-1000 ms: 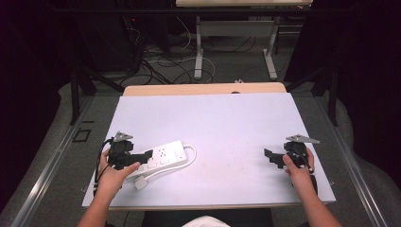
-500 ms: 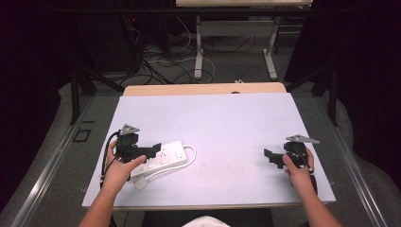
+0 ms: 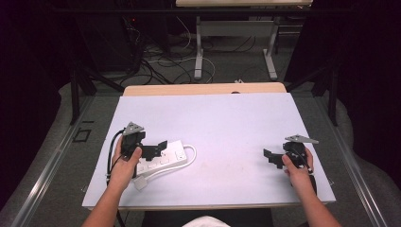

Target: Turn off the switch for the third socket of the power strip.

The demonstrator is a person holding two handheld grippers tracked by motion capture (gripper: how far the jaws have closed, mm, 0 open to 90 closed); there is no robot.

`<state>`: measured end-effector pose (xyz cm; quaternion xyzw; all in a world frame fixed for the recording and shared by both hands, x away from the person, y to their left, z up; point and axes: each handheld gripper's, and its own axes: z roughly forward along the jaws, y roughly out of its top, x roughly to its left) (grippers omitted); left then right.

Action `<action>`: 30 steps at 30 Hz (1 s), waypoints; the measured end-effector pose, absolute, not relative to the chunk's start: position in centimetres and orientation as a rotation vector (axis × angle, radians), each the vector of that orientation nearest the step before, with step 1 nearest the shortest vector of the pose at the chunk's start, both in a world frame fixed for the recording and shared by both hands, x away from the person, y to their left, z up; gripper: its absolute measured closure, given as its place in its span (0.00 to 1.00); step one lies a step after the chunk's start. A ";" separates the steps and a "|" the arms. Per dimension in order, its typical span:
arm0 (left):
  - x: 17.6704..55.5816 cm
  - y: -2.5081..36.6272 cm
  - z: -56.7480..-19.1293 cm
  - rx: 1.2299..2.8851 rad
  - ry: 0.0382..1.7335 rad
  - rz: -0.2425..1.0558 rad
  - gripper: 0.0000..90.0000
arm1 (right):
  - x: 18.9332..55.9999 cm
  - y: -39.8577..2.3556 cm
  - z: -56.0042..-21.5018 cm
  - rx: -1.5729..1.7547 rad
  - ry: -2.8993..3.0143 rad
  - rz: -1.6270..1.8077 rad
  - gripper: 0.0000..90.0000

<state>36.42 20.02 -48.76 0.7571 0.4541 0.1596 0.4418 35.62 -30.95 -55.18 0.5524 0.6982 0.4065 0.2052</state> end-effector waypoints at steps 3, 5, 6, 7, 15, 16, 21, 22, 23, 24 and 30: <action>36.2 19.7 -49.0 1.875 1.104 0.403 0.00 | 35.6 -30.9 -55.2 1.536 1.950 1.135 0.09; 36.1 19.4 -49.1 1.874 1.090 0.400 0.00 | 35.6 -30.8 -55.2 1.540 1.949 1.137 0.09; 36.0 19.3 -49.2 1.870 1.085 0.394 0.00 | 35.6 -30.8 -55.2 1.540 1.950 1.137 0.09; 36.0 19.2 -49.3 1.875 1.068 0.401 0.00 | 35.6 -30.8 -55.2 1.540 1.950 1.138 0.09; 35.3 18.2 -49.8 1.880 1.029 0.410 0.00 | 35.6 -30.8 -55.1 1.533 1.950 1.144 0.09; 35.2 18.2 -49.8 1.896 1.017 0.413 0.00 | 35.6 -30.8 -55.1 1.528 1.952 1.144 0.09; 34.8 17.7 -50.2 1.914 0.990 0.417 0.00 | 35.6 -30.8 -55.0 1.521 1.955 1.143 0.09; 34.7 17.6 -50.3 1.922 0.983 0.420 0.00 | 35.6 -30.8 -55.0 1.521 1.955 1.143 0.09; 34.6 17.5 -50.4 1.925 0.981 0.421 0.00 | 35.6 -30.8 -55.0 1.520 1.956 1.145 0.09; 34.6 17.4 -50.5 1.926 0.978 0.421 0.00 | 35.6 -30.8 -55.0 1.520 1.956 1.145 0.09; 34.5 17.1 -50.8 1.936 0.970 0.423 0.00 | 35.6 -30.7 -55.0 1.522 1.954 1.145 0.09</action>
